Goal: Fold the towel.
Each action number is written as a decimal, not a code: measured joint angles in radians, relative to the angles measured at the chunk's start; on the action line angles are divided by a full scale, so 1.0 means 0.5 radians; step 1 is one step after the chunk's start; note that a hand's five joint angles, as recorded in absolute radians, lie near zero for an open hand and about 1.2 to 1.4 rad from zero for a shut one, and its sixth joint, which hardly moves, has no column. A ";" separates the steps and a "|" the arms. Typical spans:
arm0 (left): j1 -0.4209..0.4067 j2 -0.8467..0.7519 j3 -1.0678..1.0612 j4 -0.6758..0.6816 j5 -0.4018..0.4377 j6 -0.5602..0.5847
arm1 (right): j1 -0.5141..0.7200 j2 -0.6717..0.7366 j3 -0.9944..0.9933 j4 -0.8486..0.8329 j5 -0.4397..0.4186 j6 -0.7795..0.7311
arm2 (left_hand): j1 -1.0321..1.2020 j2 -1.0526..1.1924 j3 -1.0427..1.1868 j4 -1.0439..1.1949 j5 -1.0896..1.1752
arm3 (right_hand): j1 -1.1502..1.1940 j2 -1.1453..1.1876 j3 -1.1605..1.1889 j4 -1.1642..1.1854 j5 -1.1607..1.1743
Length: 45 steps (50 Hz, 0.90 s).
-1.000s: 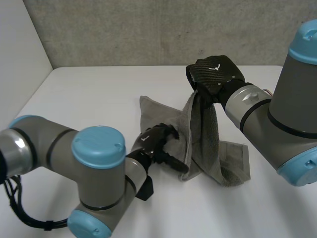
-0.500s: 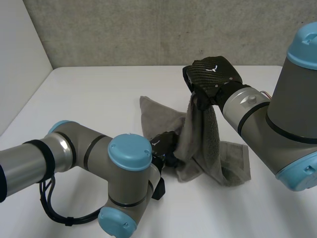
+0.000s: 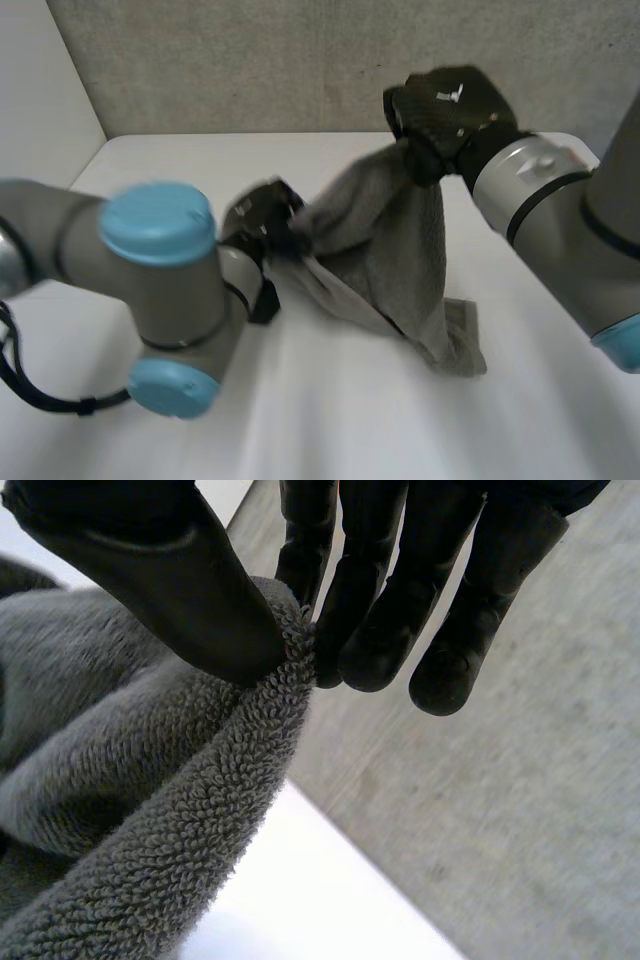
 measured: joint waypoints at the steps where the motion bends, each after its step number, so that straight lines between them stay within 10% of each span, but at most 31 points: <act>1: 0.014 0.026 0.007 0.001 0.006 0.013 | 0.000 -0.013 -0.008 -0.001 -0.002 0.000 | 0.000 0.002 0.003 0.000 0.000 | 0.000 0.000 0.000 0.000 0.000; 10: 0.323 0.371 0.459 0.015 0.325 0.501 | 0.015 0.003 -0.307 -0.256 -0.083 0.019 | 0.001 0.009 0.004 0.000 0.000 | 0.000 0.000 0.014 0.000 0.000; 23: 0.593 -0.008 1.381 0.000 0.632 0.770 | 0.047 0.396 -0.755 -1.003 -0.053 -0.045 | -0.312 -0.411 -0.373 -0.513 -0.302 | 0.000 0.000 0.014 0.000 0.000; 45: 0.897 0.194 -0.364 -0.019 1.354 1.002 | 0.125 0.470 -0.104 0.279 -0.402 -0.263 | -1.162 -1.206 -1.162 -1.300 -1.159 | 0.000 0.001 0.014 0.000 0.000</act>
